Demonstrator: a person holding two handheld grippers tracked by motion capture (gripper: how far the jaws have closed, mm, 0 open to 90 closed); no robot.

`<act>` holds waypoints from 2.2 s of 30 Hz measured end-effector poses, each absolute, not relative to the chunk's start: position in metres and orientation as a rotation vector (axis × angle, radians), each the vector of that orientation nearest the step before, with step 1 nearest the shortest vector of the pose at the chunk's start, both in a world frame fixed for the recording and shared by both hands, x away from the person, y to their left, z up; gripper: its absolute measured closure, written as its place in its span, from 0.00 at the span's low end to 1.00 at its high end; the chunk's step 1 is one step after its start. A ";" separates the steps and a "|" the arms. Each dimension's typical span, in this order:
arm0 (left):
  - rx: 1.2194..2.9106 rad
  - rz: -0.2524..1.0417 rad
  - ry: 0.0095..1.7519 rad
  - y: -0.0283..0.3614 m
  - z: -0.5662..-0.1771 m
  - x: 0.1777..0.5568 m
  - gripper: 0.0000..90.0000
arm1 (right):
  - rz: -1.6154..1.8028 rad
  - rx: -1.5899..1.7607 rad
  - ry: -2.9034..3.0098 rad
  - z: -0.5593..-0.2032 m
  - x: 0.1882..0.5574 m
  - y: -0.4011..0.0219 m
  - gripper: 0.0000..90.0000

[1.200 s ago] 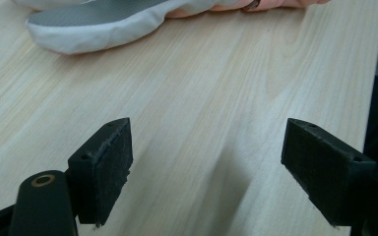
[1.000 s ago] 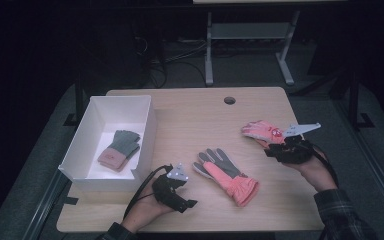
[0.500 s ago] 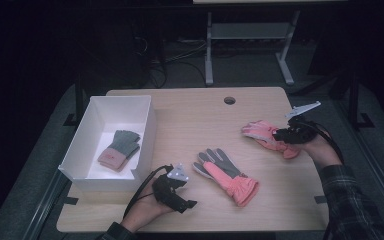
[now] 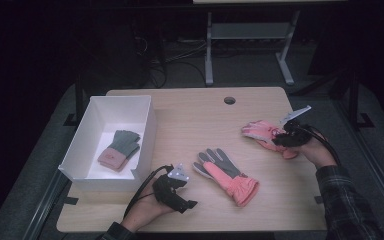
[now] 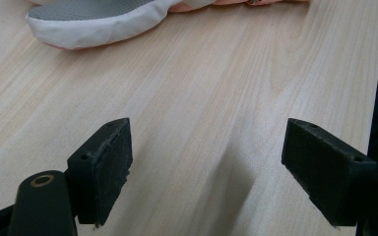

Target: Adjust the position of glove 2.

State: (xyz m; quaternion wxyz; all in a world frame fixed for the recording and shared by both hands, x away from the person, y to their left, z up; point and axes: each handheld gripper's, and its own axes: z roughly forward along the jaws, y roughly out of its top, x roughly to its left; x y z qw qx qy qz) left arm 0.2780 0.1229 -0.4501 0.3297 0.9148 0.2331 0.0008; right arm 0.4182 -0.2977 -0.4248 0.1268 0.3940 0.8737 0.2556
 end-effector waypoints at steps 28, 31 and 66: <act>2.411 0.000 0.610 0.125 -0.449 0.280 0.21 | 0.992 1.181 2.506 -0.419 0.404 -0.272 1.00; 2.405 0.002 0.617 0.124 -0.449 0.280 0.21 | 1.023 1.162 2.481 -0.409 0.397 -0.267 1.00; 2.396 0.005 0.607 0.122 -0.449 0.279 0.22 | 1.081 0.860 2.586 -0.371 0.305 -0.166 1.00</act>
